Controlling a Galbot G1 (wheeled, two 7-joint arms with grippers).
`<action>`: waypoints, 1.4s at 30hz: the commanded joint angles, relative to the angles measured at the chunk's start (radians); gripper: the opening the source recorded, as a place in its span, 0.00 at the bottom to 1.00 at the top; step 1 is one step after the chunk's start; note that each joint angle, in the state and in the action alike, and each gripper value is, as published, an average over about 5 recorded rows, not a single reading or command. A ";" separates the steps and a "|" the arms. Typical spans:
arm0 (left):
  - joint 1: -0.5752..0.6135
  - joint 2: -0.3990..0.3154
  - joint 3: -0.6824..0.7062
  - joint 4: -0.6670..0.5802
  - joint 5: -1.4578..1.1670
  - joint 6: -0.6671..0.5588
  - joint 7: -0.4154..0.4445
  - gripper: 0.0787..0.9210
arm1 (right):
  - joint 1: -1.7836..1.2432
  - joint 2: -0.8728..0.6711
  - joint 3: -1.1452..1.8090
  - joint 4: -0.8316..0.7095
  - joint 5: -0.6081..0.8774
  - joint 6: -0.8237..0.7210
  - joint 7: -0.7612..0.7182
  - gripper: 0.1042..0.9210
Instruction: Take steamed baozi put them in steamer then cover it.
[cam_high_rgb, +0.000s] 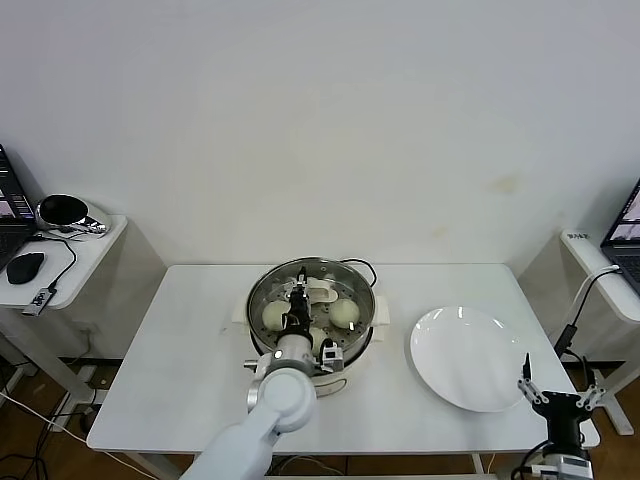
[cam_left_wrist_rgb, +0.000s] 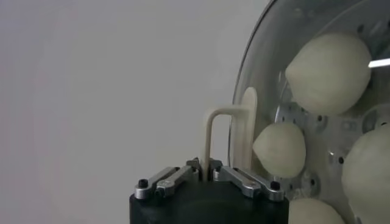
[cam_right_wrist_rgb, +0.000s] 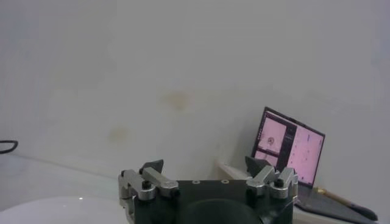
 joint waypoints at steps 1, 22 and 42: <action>0.049 0.037 -0.002 -0.109 -0.038 0.001 -0.018 0.33 | -0.002 0.000 -0.001 0.003 0.001 0.000 -0.002 0.88; 0.803 0.216 -0.652 -0.592 -1.037 -0.579 -0.428 0.88 | 0.003 -0.001 -0.050 -0.014 0.029 0.007 -0.048 0.88; 1.055 -0.043 -0.686 -0.343 -1.584 -0.825 -0.479 0.88 | -0.133 -0.146 -0.267 0.035 0.228 -0.079 -0.288 0.88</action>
